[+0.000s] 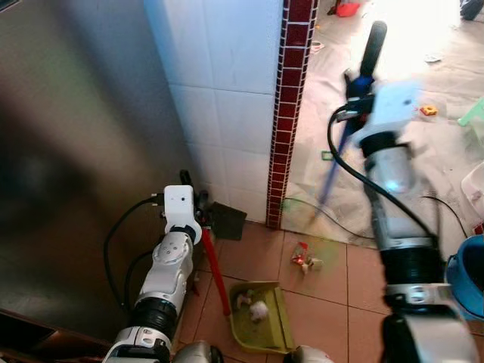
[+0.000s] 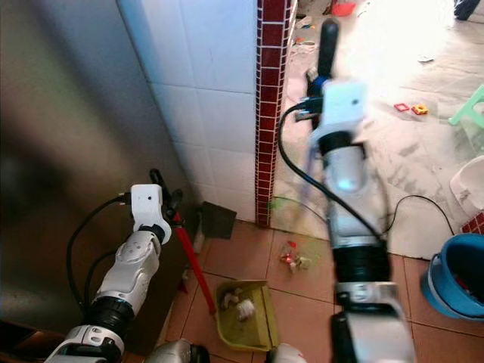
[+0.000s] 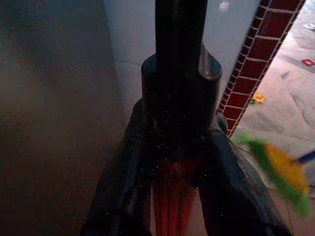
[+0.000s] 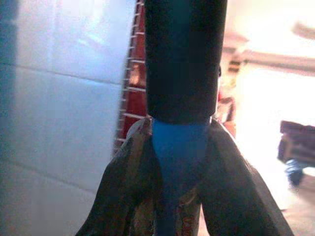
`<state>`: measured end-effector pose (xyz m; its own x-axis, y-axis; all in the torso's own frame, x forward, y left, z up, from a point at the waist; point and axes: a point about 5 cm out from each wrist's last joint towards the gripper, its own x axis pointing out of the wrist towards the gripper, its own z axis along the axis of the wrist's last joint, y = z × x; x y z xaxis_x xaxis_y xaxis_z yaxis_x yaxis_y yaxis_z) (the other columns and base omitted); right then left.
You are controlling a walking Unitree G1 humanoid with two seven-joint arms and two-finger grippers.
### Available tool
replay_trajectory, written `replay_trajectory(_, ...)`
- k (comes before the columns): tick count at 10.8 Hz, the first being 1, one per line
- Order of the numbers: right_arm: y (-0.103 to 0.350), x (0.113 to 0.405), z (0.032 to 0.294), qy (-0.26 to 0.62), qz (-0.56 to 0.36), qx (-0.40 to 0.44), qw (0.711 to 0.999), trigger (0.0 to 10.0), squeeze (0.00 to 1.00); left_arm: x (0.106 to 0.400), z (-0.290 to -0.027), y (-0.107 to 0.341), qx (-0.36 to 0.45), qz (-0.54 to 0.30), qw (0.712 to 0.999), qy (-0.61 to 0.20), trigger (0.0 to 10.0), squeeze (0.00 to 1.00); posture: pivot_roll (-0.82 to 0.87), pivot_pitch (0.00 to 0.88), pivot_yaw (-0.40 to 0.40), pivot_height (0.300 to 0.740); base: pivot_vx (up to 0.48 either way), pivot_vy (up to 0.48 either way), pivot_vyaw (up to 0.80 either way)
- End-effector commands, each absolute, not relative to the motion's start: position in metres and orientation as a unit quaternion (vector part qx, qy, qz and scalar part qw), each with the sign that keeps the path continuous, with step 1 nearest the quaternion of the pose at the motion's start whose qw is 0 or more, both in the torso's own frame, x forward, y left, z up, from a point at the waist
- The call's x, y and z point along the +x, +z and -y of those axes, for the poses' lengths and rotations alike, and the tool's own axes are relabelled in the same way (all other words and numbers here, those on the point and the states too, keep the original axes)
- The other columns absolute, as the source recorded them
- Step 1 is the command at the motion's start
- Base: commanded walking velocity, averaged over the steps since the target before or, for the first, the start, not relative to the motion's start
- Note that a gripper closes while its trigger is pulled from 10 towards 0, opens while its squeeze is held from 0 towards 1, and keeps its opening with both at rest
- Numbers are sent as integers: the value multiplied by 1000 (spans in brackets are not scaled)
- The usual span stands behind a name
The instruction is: Sweep floor
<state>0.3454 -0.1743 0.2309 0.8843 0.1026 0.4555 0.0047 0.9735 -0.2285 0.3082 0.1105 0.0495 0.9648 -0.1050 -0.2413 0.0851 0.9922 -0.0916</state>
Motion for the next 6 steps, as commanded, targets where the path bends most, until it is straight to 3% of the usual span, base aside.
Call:
replay_trajectory(1,232,347,169,32,244,-108,963,10000,0,298,-109,32,-17,-166,983,-71,10000,0,-131,0,80,740,0,0,0)
replay_trajectory(4,193,334,167,4,190,-84,978,10000,0,295,-108,68,-62,-62,991,-96,10000,0,-137,0,103,740,0,0,0)
replay_trajectory(6,184,329,159,5,177,-66,982,10000,0,293,-116,82,-79,-30,992,-92,10000,0,-139,0,111,740,0,0,-800)
